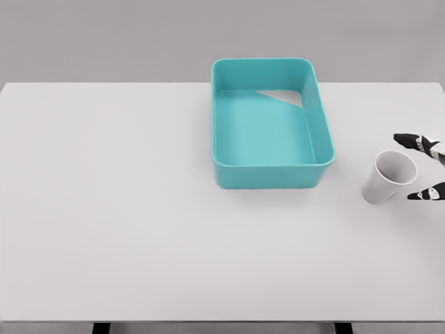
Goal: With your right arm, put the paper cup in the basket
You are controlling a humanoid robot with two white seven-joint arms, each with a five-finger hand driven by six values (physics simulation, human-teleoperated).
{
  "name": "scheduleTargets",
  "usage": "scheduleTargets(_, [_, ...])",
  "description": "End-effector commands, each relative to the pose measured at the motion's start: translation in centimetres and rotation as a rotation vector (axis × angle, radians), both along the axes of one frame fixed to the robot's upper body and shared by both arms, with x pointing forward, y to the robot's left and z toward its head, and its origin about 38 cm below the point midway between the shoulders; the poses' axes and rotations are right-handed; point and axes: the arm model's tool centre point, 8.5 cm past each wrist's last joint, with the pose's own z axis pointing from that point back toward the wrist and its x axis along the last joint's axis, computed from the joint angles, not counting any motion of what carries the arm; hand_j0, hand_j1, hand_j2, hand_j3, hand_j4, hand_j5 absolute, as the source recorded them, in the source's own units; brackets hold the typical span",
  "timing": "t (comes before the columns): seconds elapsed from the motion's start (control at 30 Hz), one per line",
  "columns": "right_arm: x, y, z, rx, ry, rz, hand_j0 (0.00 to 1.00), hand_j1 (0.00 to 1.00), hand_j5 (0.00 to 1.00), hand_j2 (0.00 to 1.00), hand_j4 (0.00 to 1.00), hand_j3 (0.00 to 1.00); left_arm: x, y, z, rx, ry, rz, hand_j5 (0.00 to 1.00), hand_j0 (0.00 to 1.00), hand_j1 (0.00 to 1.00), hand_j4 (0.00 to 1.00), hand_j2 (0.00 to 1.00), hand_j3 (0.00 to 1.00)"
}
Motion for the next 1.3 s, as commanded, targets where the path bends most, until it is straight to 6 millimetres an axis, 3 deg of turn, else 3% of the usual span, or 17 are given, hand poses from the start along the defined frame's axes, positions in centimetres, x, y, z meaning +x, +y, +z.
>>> scheduleTargets(0.0, [0.0,0.1,0.0,0.008,0.0,-0.002,1.0,1.0,1.0,1.0,1.0,1.0,0.0,0.0,0.0,0.0,0.0,0.0,1.0,1.0,1.0,1.0,1.0,1.0])
scheduleTargets(0.7, [0.1,1.2,-1.1,0.023,0.038,0.009,1.0,1.0,1.0,1.0,1.0,1.0,0.0,0.0,0.0,0.0,0.0,0.0,1.0,1.0,1.0,1.0,1.0,1.0])
scheduleTargets(1.27, [0.2,1.6,-0.8,0.026,0.029,0.023,1.0,1.0,1.0,1.0,1.0,1.0,0.0,0.0,0.0,0.0,0.0,0.0,1.0,1.0,1.0,1.0,1.0,1.0])
